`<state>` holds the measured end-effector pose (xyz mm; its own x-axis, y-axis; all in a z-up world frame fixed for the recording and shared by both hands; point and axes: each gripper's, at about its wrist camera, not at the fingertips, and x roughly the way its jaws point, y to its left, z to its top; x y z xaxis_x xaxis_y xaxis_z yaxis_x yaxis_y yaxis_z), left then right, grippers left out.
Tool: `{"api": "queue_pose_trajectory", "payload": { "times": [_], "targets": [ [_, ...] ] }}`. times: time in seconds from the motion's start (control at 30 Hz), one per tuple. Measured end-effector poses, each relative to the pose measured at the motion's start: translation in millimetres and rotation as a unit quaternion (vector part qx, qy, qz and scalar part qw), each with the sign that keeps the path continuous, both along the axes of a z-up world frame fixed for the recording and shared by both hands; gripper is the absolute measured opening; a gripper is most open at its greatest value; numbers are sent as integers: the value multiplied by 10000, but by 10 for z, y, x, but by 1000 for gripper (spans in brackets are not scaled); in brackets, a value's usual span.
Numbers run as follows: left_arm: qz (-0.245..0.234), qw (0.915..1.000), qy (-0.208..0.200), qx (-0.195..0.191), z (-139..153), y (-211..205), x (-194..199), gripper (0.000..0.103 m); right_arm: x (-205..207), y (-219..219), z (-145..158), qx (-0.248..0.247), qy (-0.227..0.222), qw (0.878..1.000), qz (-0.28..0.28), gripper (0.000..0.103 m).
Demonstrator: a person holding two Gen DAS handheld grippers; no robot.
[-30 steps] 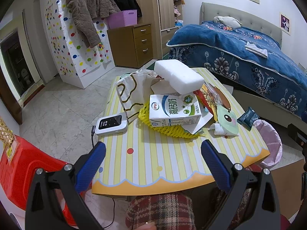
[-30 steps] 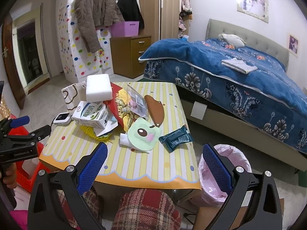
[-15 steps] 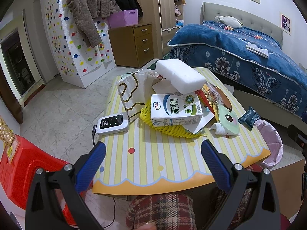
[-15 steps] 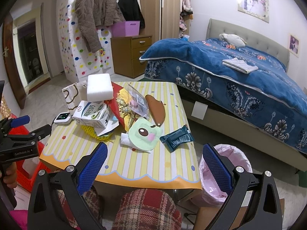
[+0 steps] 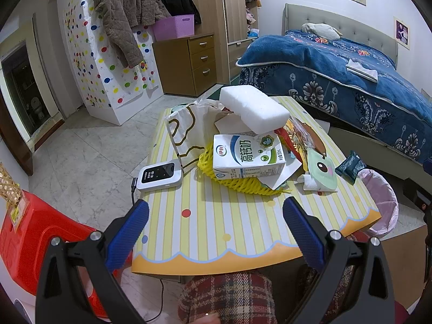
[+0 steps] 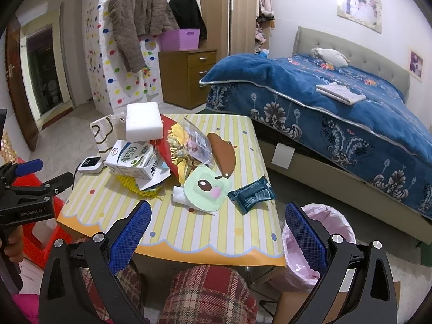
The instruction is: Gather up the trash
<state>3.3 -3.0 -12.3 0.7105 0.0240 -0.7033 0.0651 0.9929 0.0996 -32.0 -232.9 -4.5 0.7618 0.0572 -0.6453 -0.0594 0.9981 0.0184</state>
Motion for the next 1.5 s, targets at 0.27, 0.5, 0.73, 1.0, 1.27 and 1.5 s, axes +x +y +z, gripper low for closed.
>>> {"api": "queue_pose_trajectory", "payload": {
  "times": [0.27, 0.5, 0.73, 1.0, 1.27, 1.5],
  "targets": [
    [-7, 10000, -2, 5, 5, 7, 4, 96, -2, 29, -2, -3, 36, 10000, 42, 98],
    [-6, 10000, -4, 4, 8, 0, 5, 96, 3, 13, 16, 8, 43, 10000, 60, 98],
    [-8, 10000, 0, 6, 7, -4, 5, 96, 7, 9, 16, 4, 49, 10000, 61, 98],
    [-4, 10000, 9, 11, 15, -1, 6, 96, 9, 11, 5, 26, 52, 10000, 66, 98],
    [-72, 9998, -57, 187, -95, -50, 37, 96, 131, -297, -277, 245, 131, 9996, 49, 98],
    [-309, 9995, -42, -40, -273, -154, 200, 96, 390, -482, -629, -70, 334, 9993, -172, 95]
  ]
}}
